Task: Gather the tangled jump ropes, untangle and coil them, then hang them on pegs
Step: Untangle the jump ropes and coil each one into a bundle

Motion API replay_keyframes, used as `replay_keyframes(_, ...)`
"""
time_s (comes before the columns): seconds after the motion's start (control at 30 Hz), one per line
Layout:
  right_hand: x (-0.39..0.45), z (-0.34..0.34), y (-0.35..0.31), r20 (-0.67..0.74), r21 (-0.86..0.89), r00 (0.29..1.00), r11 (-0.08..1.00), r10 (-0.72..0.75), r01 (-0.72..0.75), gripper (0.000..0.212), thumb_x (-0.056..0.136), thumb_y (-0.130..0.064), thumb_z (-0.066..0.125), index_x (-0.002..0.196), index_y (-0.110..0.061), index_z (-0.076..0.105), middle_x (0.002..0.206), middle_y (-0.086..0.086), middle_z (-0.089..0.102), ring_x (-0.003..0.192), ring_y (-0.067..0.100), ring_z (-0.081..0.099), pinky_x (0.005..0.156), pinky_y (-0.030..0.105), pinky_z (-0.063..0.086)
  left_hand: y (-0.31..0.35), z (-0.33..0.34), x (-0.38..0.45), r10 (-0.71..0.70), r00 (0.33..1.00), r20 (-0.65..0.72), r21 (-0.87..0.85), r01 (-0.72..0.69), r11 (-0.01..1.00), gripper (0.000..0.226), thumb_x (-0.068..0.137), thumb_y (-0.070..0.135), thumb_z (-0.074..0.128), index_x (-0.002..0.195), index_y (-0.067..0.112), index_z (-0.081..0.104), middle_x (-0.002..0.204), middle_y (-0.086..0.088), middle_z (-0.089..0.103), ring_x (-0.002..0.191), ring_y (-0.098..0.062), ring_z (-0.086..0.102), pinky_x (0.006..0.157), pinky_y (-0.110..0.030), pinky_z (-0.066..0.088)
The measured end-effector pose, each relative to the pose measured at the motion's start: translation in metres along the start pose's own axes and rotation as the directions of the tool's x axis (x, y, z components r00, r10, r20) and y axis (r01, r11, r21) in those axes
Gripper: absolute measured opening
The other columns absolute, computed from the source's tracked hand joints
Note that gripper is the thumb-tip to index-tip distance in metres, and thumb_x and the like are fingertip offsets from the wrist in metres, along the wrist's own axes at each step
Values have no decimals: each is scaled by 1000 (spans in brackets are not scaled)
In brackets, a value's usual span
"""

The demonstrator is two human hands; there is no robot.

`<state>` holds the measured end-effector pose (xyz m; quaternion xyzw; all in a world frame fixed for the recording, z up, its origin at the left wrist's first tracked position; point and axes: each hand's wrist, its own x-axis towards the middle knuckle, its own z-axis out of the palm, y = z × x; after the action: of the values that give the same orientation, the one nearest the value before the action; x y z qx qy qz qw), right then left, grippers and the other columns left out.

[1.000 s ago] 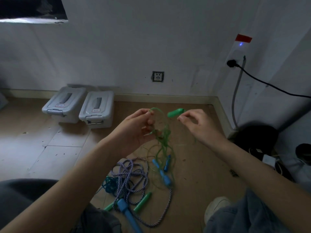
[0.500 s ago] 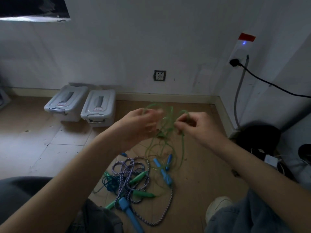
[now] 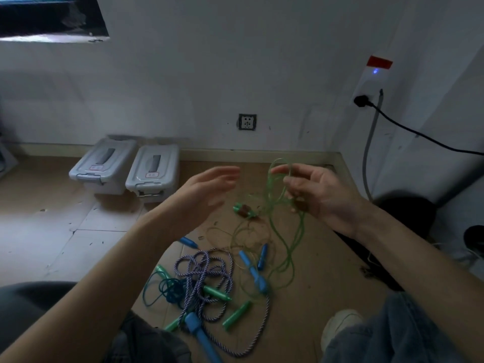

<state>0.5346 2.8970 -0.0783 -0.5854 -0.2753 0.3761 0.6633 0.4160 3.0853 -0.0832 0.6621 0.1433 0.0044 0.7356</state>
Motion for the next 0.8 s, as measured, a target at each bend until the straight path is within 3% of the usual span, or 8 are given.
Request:
replay_keyframes(0.07,1,5,0,57,17,998,1000,-18,17,29,78,-17,56,105,-9,62,60,-8,55,56,3,52,54,17,48,4,13,-3,121,990,71,183,-132,974,36,72,32,60,107,24,62,101,16,67,98,3,60,80,-14,47)
replay_keyframes(0.13,3,9,0,72,18,997,999,-34,33,27,81,-17,54,105,-7,60,56,-8,53,54,3,50,56,16,47,1,27,-3,128,987,95,250,-148,957,33,71,30,64,99,14,65,91,6,70,86,-5,65,71,-13,51)
replay_keyframes(0.27,5,9,8,-92,-107,996,994,-3,-7,15,89,-7,54,104,-8,59,47,-7,49,47,6,46,46,17,41,-7,38,5,134,987,-87,336,-97,937,10,82,10,64,88,2,66,75,-5,68,63,-10,64,69,-20,53)
replay_keyframes(0.4,5,6,8,-90,-131,992,986,88,-100,28,82,-4,63,108,-11,55,53,-2,59,47,7,52,40,18,40,-6,30,3,48,984,-172,177,-18,984,6,80,10,65,82,4,66,71,-4,70,59,-5,65,57,-14,51)
replay_keyframes(0.57,4,6,11,-92,-401,990,906,110,-138,30,79,-8,71,103,-12,54,58,-1,66,52,7,61,40,19,42,-5,22,1,-132,991,-11,-106,130,986,16,67,24,64,77,11,63,74,0,66,67,-7,62,65,-19,52)
replay_keyframes(0.7,6,5,17,-148,-392,986,911,72,-125,17,82,-8,67,94,-14,56,57,-3,65,56,7,63,44,20,47,-6,28,1,-165,969,184,-301,216,929,14,72,30,57,76,16,53,73,1,49,66,-9,45,65,-21,40)
replay_keyframes(0.77,8,0,20,-278,-312,959,940,48,-137,11,84,-1,62,88,-9,56,57,1,63,50,7,61,46,23,52,-4,29,-3,-203,923,327,-205,279,938,16,80,31,58,73,16,54,61,6,44,55,-7,39,56,-18,36)
replay_keyframes(0.8,8,-2,20,-346,-211,936,967,66,-146,11,85,3,60,85,-8,56,59,4,61,49,8,61,50,26,56,-6,27,-4,-228,917,326,-47,257,965,17,83,29,59,73,15,57,58,6,44,51,-6,37,52,-18,36)
